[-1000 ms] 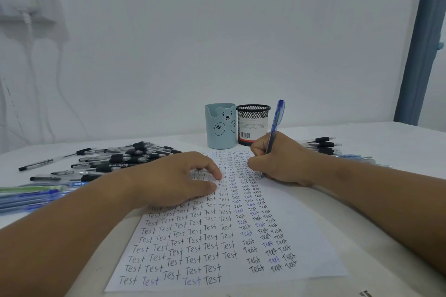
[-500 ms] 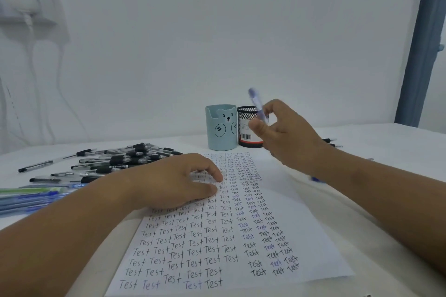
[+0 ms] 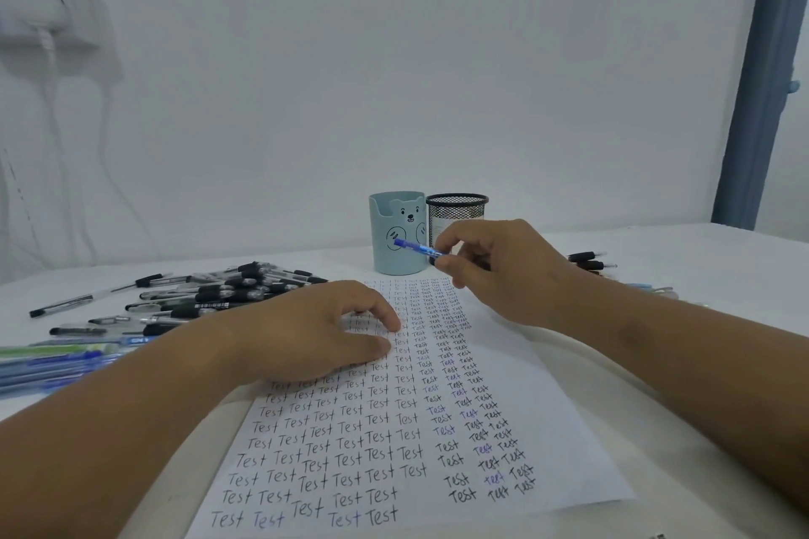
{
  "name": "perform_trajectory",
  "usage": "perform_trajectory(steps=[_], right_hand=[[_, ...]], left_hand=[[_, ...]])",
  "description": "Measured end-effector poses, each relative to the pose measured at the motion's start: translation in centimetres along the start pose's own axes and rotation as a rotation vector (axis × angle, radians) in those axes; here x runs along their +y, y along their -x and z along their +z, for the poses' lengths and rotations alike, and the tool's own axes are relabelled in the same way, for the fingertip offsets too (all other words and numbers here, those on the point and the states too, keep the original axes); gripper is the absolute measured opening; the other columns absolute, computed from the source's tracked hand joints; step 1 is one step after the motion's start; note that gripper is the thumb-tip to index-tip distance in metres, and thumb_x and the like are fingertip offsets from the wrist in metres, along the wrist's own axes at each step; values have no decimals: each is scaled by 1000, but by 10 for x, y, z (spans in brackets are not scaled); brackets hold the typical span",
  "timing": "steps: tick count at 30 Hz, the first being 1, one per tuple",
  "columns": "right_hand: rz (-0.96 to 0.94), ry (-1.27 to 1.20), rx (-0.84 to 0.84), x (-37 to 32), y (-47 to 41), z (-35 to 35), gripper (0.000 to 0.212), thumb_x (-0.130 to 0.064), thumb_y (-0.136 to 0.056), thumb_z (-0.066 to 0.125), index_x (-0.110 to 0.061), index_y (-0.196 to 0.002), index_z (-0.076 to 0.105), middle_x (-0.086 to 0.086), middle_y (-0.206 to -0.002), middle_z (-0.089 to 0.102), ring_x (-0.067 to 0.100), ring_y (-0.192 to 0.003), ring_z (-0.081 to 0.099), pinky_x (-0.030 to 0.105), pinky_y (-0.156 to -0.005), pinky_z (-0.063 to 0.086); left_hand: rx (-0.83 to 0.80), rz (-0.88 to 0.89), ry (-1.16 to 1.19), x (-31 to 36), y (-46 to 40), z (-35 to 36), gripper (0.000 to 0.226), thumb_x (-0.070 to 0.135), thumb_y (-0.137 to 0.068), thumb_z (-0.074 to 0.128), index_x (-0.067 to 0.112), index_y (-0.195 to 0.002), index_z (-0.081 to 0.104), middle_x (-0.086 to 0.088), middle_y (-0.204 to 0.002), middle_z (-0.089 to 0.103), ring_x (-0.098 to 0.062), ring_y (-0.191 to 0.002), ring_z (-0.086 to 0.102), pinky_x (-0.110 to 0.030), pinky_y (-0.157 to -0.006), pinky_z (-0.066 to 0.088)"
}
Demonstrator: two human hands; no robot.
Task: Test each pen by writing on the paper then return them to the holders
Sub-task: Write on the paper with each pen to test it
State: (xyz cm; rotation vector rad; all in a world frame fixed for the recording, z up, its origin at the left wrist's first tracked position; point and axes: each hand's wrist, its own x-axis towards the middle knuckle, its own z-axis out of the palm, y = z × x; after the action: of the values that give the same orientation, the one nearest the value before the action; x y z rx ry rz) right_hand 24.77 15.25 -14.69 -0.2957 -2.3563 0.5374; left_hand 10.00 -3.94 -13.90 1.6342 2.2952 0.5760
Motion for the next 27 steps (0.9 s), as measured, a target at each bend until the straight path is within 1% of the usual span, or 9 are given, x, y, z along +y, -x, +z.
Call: perform_trajectory(steps=[3,7,10,12,14,17,21,24,27], right_hand=[[8,23,-1,0,-2,-3,2,-24,-95,68,-24,-94,70,-4,-73,65,2,-53,48,9,-55,37],[84,213,-118,5,-8,-23,8,-24,-90,73,-26,-98,75,-14,-82,60,0,-68,55,9,-63,37],[154,281,-198,15,-10,-48,13,-19,-89,75,-29,-98,74,-15,-71,61,-5,-58,54,9,-60,38],[203,362,-264,24,-9,-64,13,-17,-88,76,-30,-92,75,-14,-75,65,-4,-58,54,15,-64,41],[264,428,-331,31,-7,-77,16,-18,-86,77,-33,-84,73,-12,-83,69,-3,-65,58,17,-67,43],[346,506,-429,37,-6,-88,21,-13,-86,77,-34,-81,72,-10,-87,72,8,-81,64,23,-74,48],[404,583,-534,36,-4,-97,31,0,-83,70,-32,-85,72,-16,-71,67,13,-84,66,32,-85,56],[442,619,-539,41,-4,-101,31,2,-81,68,-27,-87,75,-13,-75,70,13,-87,68,36,-91,57],[438,603,-493,44,-7,-100,35,4,-81,64,-27,-88,76,-7,-86,76,14,-86,69,34,-87,58]], left_hand=[[1,8,-1,-2,-1,0,17,49,-93,65,53,-110,63,39,-118,47,19,-99,44,-12,-82,34],[63,32,52,-5,-3,4,14,46,-91,68,53,-103,66,35,-125,51,19,-106,43,-22,-94,37],[155,54,141,-4,-4,6,16,42,-91,69,55,-99,66,32,-127,56,10,-112,53,-20,-91,46],[188,65,177,-4,-5,7,18,41,-92,69,56,-100,66,31,-128,56,-3,-122,57,-32,-103,49],[187,85,158,-4,-6,8,19,43,-91,69,58,-102,65,34,-128,55,-5,-129,51,-40,-113,41],[163,80,154,-3,-4,8,19,46,-90,68,60,-103,64,37,-127,55,-2,-129,48,-38,-112,38],[158,71,142,-2,-3,8,19,47,-90,68,62,-101,63,37,-129,53,-3,-127,49,-36,-111,40],[174,70,152,-2,-2,7,19,47,-89,69,60,-101,64,34,-132,53,-3,-127,50,-36,-110,40],[183,69,155,-2,-1,6,19,46,-90,69,61,-100,64,36,-131,52,-2,-125,50,-33,-105,40]])
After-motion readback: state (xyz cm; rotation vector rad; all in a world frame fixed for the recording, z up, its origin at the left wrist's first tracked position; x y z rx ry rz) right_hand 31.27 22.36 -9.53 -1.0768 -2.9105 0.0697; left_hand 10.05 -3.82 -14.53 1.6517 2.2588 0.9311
